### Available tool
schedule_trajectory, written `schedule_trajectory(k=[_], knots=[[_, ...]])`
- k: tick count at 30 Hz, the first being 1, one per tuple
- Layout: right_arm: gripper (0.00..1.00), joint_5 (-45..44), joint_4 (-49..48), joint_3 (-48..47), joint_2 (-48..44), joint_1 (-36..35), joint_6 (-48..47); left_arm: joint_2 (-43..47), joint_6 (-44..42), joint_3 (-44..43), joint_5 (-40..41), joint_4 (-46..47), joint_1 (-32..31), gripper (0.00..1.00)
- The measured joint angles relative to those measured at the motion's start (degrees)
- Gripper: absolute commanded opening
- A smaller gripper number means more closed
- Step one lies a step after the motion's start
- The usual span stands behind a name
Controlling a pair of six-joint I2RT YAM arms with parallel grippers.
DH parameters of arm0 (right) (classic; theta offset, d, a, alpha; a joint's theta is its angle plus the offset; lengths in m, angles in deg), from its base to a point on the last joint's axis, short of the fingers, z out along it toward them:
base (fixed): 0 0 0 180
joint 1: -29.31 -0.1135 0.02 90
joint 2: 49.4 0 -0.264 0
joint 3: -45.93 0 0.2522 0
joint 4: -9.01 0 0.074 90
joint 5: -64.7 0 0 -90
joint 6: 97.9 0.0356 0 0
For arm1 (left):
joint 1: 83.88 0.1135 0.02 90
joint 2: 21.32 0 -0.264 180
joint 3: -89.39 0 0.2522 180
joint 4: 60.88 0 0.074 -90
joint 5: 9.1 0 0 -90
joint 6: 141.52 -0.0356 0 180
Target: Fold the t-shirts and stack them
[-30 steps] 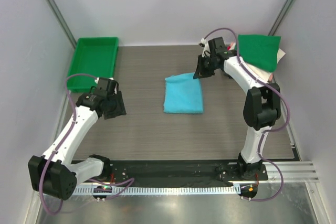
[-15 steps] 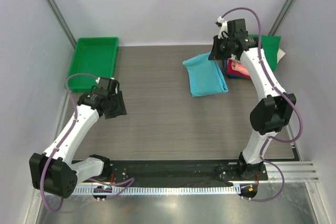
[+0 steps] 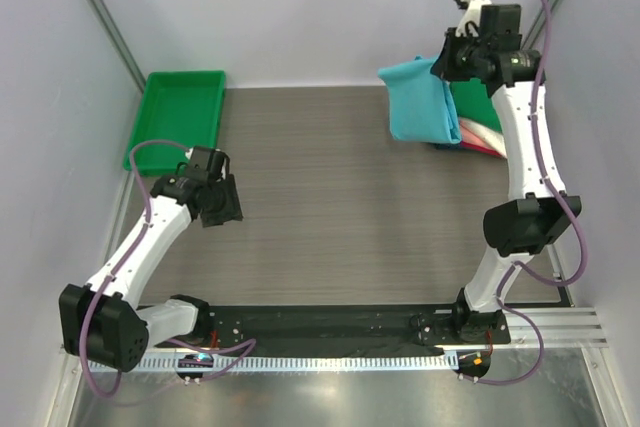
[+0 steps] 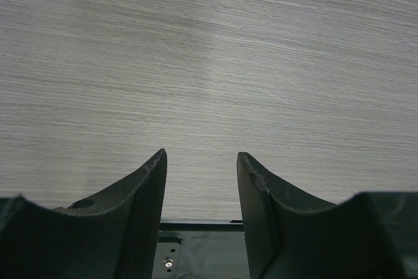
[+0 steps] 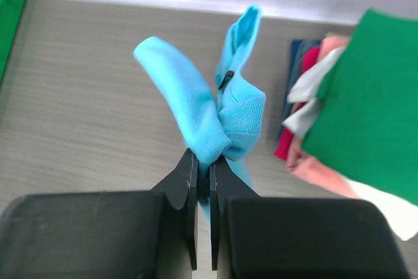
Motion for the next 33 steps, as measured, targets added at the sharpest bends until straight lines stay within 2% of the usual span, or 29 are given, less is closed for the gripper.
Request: schedule_trajectory(k=[13,33], knots=[[0.01,2.4,0.7,-10.9,-0.6,8.8,-0.5,-1.6,0.0,0.2,-1.5,0.2,0.0,0.48],[0.01,8.1,0.1,-12.3,1.2,15.9,-1.0,-2.9,-0.1,0.5,-2.2,0.4,0.0,0.47]])
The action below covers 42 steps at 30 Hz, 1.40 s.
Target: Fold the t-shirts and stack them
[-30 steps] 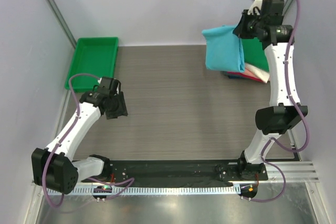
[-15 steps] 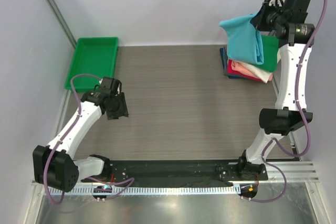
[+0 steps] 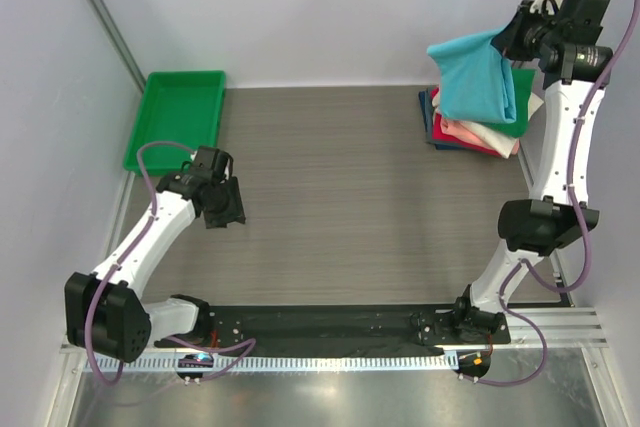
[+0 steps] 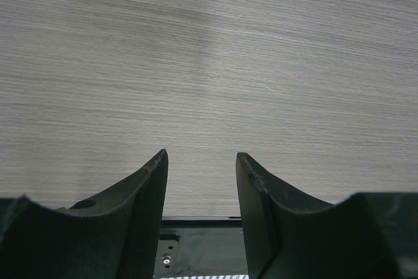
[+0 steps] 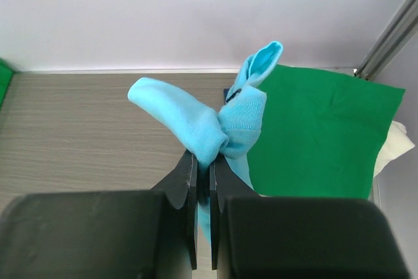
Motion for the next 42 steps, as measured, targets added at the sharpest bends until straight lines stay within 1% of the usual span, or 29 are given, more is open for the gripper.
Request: schedule_trajectory(k=[3,6,11,14,20,30,36,42], knots=[[0.01,1.9,-3.3,2.7,2.3,2.9,0.7,-0.3,0.0,0.0,0.0,0.0,-0.2,0.47],[0.01,3.4,-6.6,3.3,7.1,5.7,2.6,-0.6,0.0,0.1,0.1,0.0,-0.8,0.47],[0.01,3.1,-10.1,1.0,18.6,8.9,4.2,-0.6,0.1,0.2,0.9,0.0,-2.1,0.47],[0.01,2.2,-11.7,-0.2,23.1,10.1,5.1,-0.6,0.1,0.2,1.2,0.0,-2.7,0.47],[0.01,1.4,-16.9,-0.2,25.4,11.4,7.8,-1.9,0.1,0.2,1.5,0.0,-2.8,0.47],[0.01,0.5,-25.7,-1.9,29.7,11.4,11.2,-2.8,0.1,0.2,1.6,0.0,-2.8,0.46],[0.01,-1.7,-28.1,-2.4,32.8,11.6,12.4,-3.4,0.1,0.2,1.6,0.0,-2.8,0.46],[0.01,-4.2,-29.6,-2.4,33.2,11.7,13.2,-3.5,0.1,0.2,1.6,0.0,-2.8,0.46]])
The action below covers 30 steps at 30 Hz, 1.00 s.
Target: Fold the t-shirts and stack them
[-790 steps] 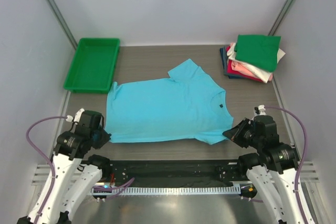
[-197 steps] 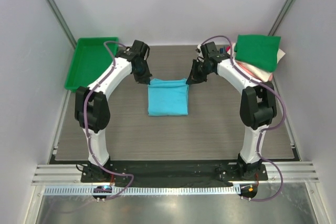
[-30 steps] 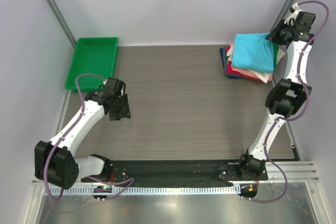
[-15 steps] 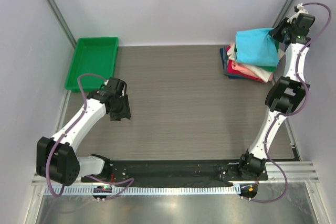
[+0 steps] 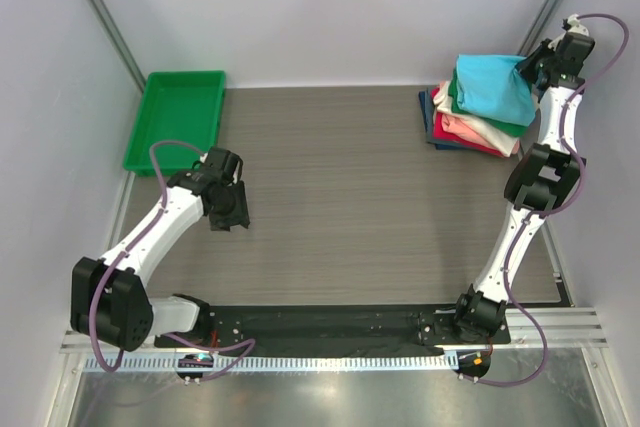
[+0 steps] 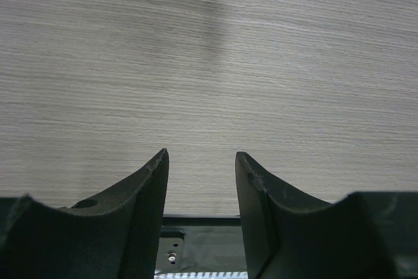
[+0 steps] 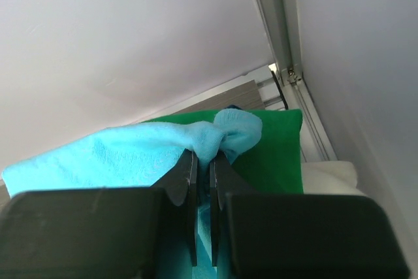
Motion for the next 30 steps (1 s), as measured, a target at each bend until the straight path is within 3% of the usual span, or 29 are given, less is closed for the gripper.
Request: schedule_trajectory(k=[4,5,8,11,19,24,30], knots=[[0.04,-1.1,-1.2,0.4,0.0,0.0,0.4,-0.2,0.0,0.0,0.0,0.0,0.0,0.46],[0.25,-1.4,-1.3,0.5,0.0,0.0,0.6,-0.2,0.0,0.0,0.0,0.0,0.0,0.46],[0.73,-2.7,-2.7,1.5,0.0,0.0,1.8,-0.2,0.0,0.0,0.0,0.0,0.0,0.46],[0.84,-4.8,-3.6,3.1,0.0,0.1,2.3,-0.2,0.0,0.0,0.0,0.0,0.0,0.46],[0.86,-15.1,-1.6,9.9,-7.0,-0.5,5.2,2.2,0.0,0.0,0.0,0.0,0.0,0.46],[0.88,-20.8,-1.5,17.1,-22.1,0.2,9.1,4.2,0.0,0.0,0.0,0.0,0.0,0.47],[0.89,-16.8,-5.9,26.5,-42.3,0.7,14.8,7.0,0.0,0.0,0.0,0.1,0.0,0.48]])
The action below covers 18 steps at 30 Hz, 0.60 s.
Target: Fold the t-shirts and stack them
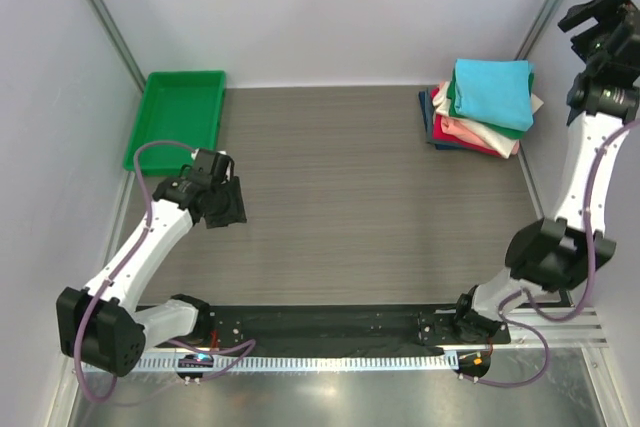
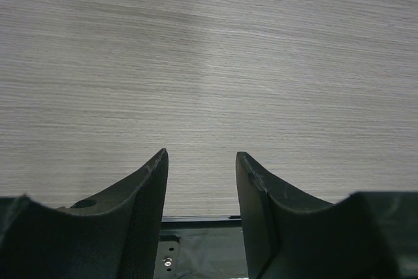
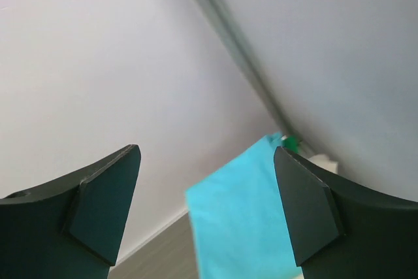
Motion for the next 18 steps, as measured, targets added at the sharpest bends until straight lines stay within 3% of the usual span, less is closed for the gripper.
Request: schedule_trajectory(k=[5,9,10,12,13,18], knots=[[0.95,7.2,-3.9,19.9,-16.4,-3.6,4.6,1.4,0.0,0.0,0.0,0.1,0.0,0.48],[0.96,8.4,-4.9,36.2,-24.6,-15.6,5.2,2.4,0.0,0.1,0.0,0.1,0.0,0.52],[0.97,8.4,-5.0,39.0,-25.6,-19.2,5.3,2.9,0.0,0.2,0.1,0.1,0.0,0.67],[1.00,8.5,-6.1,45.5,-27.4,-27.8,5.8,4.1,-0.2,0.2,0.5,0.1,0.0,0.85],[1.00,8.7,-6.4,48.7,-28.1,-32.5,6.1,4.9,0.0,0.2,1.0,0.1,0.0,0.99],[1.00,8.9,-5.8,56.7,-28.5,-47.8,6.2,11.7,0.7,0.3,4.5,0.2,0.0,1.00]])
